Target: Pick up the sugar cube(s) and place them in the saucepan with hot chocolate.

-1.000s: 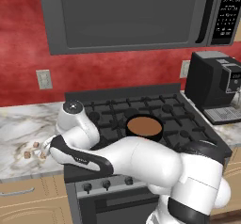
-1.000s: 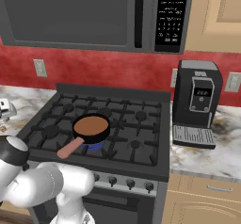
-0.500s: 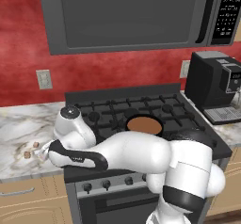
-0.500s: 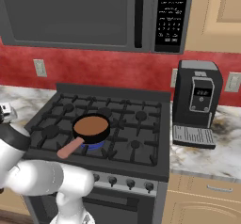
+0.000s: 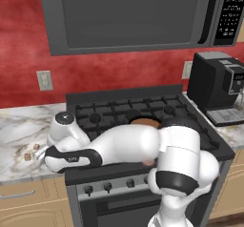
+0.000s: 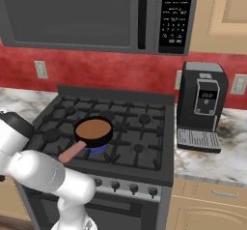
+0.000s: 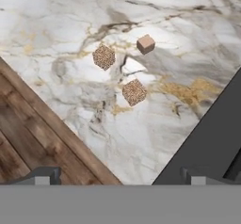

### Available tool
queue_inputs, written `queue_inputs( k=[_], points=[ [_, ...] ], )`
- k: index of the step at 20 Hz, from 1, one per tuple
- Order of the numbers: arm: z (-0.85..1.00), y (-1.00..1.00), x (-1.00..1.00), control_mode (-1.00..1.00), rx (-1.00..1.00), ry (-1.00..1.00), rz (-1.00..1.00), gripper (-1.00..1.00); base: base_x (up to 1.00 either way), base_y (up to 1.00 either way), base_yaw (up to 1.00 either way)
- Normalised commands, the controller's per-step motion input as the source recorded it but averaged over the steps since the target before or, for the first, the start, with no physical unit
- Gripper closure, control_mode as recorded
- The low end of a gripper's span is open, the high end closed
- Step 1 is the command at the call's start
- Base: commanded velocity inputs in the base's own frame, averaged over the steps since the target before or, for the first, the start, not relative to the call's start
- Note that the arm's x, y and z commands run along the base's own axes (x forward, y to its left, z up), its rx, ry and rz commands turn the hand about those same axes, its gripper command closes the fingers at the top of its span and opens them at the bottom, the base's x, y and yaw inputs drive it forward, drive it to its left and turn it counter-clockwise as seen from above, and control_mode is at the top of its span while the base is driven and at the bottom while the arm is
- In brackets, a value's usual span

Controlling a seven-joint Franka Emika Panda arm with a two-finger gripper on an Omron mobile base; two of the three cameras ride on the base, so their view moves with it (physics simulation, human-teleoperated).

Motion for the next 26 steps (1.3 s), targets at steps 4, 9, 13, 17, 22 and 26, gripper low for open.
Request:
queue_inputs(
  k=[4,9,13,17,22,26],
  points=[
    [-0.03,0.0,0.23,-1.0,0.0,0.03,0.01,-1.0,0.0,0.0,0.0],
    [0.0,0.0,0.26,-1.0,0.0,0.0,0.01,-1.0,0.0,0.0,0.0],
    [-0.01,0.0,0.21,-1.0,0.0,0.0,0.01,-1.0,0.0,0.0,0.0],
    [-0.14,0.0,0.04,-1.0,0.0,0.0,0.01,-1.0,0.0,0.0,0.0],
    [-0.18,0.14,0.0,-1.0,-0.02,0.0,0.03,-1.0,0.0,0.0,0.0],
    [-0.09,0.26,0.0,-1.0,-0.01,0.0,0.05,-1.0,0.0,0.0,0.0]
  ],
)
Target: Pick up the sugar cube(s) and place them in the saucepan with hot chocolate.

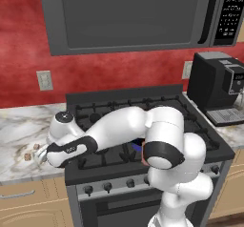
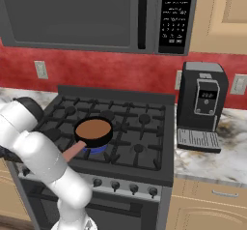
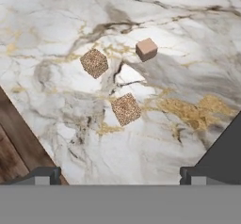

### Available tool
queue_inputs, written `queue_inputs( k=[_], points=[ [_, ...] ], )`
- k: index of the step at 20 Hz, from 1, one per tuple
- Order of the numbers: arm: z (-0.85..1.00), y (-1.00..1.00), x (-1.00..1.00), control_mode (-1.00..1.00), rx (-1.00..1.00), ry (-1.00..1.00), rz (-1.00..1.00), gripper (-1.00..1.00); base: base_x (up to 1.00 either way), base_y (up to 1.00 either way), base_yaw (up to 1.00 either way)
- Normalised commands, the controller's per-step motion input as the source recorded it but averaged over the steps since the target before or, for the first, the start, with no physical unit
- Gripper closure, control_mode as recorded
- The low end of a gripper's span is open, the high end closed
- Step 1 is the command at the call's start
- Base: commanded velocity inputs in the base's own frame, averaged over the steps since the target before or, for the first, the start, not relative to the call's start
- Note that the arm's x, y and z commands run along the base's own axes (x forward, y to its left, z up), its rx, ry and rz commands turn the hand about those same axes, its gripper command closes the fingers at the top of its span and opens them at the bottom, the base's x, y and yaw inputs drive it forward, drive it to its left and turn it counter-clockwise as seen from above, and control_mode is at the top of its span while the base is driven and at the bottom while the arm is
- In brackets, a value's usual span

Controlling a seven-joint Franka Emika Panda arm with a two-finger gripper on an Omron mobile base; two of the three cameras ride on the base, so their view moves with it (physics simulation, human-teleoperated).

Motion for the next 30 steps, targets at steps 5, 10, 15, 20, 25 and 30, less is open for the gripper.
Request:
queue_inputs(
  k=[5,10,15,20,25,30],
  points=[
    [0.0,0.23,0.0,-1.0,0.0,0.0,0.05,-1.0,0.0,0.0,0.0],
    [0.0,0.21,0.0,-1.0,-0.02,0.0,0.04,-1.0,0.0,0.0,0.0],
    [0.0,0.04,0.03,-1.0,-0.01,0.0,0.03,-1.0,0.0,0.0,0.0],
    [0.0,0.0,0.04,-1.0,0.0,0.0,0.03,-1.0,0.0,0.0,0.0],
    [0.0,0.0,0.0,-1.0,0.0,0.0,0.06,-1.0,0.0,0.0,0.0],
    [0.0,0.0,0.0,-1.0,-0.05,0.0,0.09,-1.0,0.0,0.0,0.0]
  ],
)
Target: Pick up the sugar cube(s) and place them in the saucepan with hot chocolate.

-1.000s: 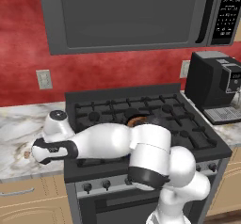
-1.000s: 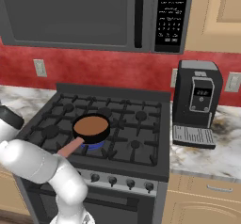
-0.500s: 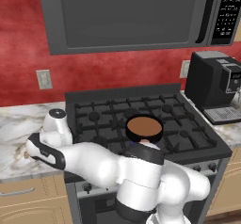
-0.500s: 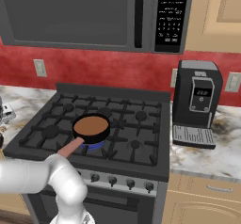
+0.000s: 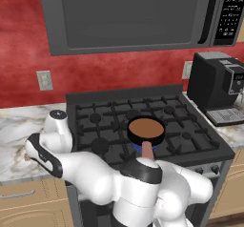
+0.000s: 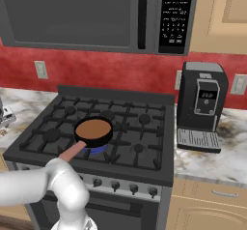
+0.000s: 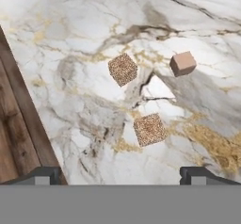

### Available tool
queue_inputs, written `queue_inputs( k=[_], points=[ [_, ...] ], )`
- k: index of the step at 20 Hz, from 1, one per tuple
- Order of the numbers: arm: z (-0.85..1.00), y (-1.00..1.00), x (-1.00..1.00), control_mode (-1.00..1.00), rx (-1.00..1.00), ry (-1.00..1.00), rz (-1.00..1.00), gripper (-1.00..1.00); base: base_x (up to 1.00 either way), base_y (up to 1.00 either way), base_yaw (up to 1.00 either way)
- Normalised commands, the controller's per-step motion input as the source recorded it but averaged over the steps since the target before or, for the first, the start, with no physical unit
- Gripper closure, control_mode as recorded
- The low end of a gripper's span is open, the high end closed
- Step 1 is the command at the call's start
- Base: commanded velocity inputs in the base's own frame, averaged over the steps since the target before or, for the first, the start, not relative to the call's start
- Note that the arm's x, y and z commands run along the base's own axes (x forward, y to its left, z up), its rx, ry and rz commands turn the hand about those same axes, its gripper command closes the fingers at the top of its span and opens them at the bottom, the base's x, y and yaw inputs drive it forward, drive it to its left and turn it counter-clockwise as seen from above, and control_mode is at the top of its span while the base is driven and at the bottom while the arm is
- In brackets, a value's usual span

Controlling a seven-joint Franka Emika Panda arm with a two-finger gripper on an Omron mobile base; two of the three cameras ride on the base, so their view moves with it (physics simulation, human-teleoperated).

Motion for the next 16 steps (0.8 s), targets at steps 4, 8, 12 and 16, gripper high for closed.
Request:
queue_inputs(
  k=[4,8,12,16],
  points=[
    [0.0,0.0,0.0,-1.0,-0.08,0.0,0.09,-1.0,0.0,0.0,0.0],
    [0.0,0.0,0.05,-1.0,-0.04,0.0,0.08,-1.0,0.0,0.0,0.0],
    [0.0,0.0,0.17,-1.0,-0.01,0.0,0.05,-1.0,0.0,0.0,0.0],
    [-0.05,0.0,0.24,-1.0,0.0,0.0,0.03,-1.0,0.0,0.0,0.0]
  ],
)
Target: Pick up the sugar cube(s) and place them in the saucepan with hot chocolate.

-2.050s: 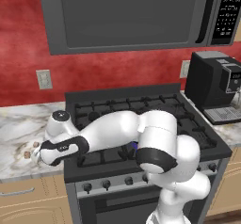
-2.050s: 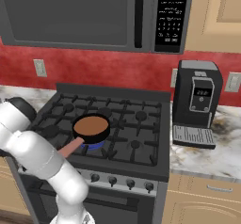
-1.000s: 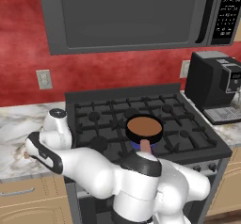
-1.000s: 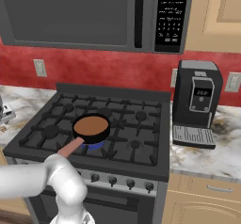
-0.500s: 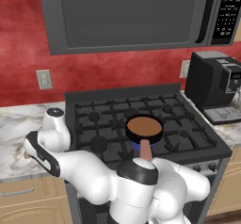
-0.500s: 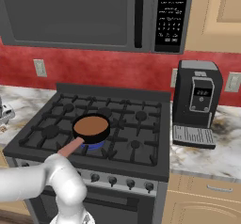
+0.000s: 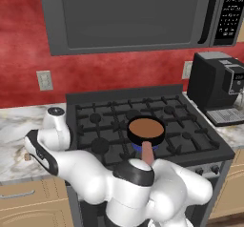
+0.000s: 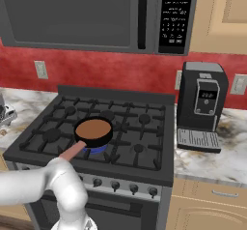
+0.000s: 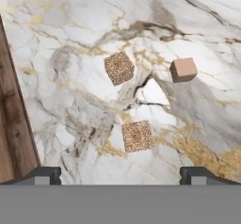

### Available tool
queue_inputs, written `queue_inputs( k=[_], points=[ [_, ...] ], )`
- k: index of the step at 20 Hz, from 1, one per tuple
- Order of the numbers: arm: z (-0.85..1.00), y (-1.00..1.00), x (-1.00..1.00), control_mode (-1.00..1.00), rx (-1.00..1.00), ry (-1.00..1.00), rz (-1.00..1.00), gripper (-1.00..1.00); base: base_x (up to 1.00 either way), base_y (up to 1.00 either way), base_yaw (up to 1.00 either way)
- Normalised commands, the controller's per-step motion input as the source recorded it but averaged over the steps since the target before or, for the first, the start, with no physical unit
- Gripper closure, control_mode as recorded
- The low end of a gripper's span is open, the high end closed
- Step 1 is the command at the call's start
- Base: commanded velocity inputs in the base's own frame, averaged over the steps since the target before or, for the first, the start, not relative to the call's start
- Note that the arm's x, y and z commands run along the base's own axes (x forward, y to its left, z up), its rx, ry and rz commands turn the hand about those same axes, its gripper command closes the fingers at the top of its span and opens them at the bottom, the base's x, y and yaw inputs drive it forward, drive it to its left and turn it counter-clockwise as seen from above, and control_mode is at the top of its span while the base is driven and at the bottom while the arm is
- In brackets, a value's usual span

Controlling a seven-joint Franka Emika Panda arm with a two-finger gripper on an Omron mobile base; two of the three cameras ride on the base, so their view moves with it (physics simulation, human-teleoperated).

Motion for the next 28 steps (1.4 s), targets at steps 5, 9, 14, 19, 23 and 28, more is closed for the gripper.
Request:
queue_inputs(
  k=[5,9,14,19,23,28],
  points=[
    [-0.02,0.04,0.21,-1.0,0.0,0.0,0.02,-1.0,0.0,0.0,0.0],
    [0.0,0.12,0.12,-1.0,0.0,0.0,0.0,-1.0,0.0,0.0,0.0],
    [0.0,0.1,0.03,-1.0,0.0,0.01,0.0,-1.0,0.0,0.0,0.0],
    [-0.13,0.0,0.0,-1.0,0.0,0.0,0.02,-1.0,0.0,0.0,0.0],
    [-0.32,0.0,0.0,-1.0,0.0,0.02,0.02,-1.0,0.0,0.0,0.0],
    [-0.32,0.0,0.0,-1.0,0.0,0.02,0.02,-1.0,0.0,0.0,0.0]
  ],
)
